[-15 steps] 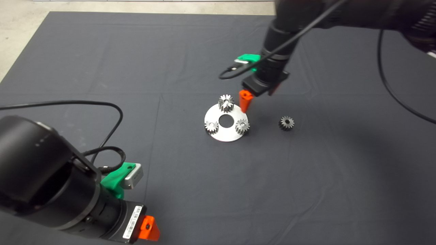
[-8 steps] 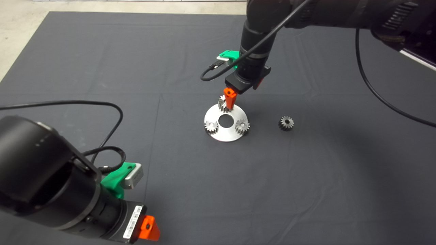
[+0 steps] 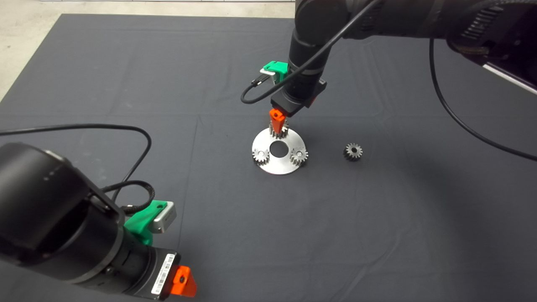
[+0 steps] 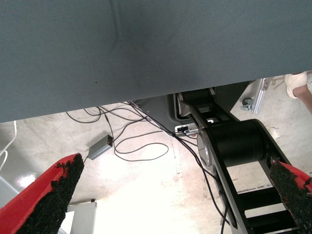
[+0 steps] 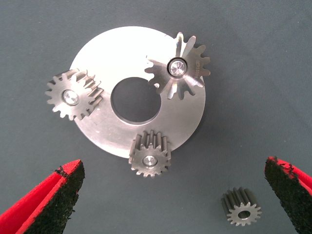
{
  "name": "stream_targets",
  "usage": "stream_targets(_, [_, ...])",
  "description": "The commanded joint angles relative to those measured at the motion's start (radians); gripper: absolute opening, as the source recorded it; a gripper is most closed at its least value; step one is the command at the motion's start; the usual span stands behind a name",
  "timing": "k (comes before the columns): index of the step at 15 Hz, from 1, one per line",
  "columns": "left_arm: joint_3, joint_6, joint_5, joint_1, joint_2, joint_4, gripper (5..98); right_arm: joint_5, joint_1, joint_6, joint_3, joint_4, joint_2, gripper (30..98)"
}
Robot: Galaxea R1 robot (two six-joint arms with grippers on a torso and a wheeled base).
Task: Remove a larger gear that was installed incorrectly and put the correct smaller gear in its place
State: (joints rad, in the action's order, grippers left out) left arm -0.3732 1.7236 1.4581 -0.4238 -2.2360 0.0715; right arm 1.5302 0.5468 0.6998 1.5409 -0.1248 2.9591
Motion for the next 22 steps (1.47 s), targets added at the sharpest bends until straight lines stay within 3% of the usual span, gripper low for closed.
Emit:
stream_targets(1, [0.016,0.008,0.001,-0.010,0.000,-0.015,98.2,0.102,0.012,0.003,-0.003,-0.073,0.004,97.6])
stream_targets(7, [0.016,0.008,-0.001,-0.010,-0.001,-0.015,98.2,0.100,0.004,0.021,-0.003,-0.098,0.004,97.6])
stream_targets(13, [0.016,0.008,0.001,-0.010,-0.003,-0.015,98.2,0.097,-0.019,0.086,-0.004,-0.134,0.002,97.6])
stream_targets(20, [0.016,0.008,-0.001,-0.010,-0.003,-0.015,98.2,0.004,-0.037,0.121,-0.003,-0.156,0.002,97.6])
stream_targets(22, [0.016,0.008,-0.002,-0.010,-0.004,-0.015,98.2,-0.004,-0.039,0.133,-0.006,-0.174,0.002,97.6])
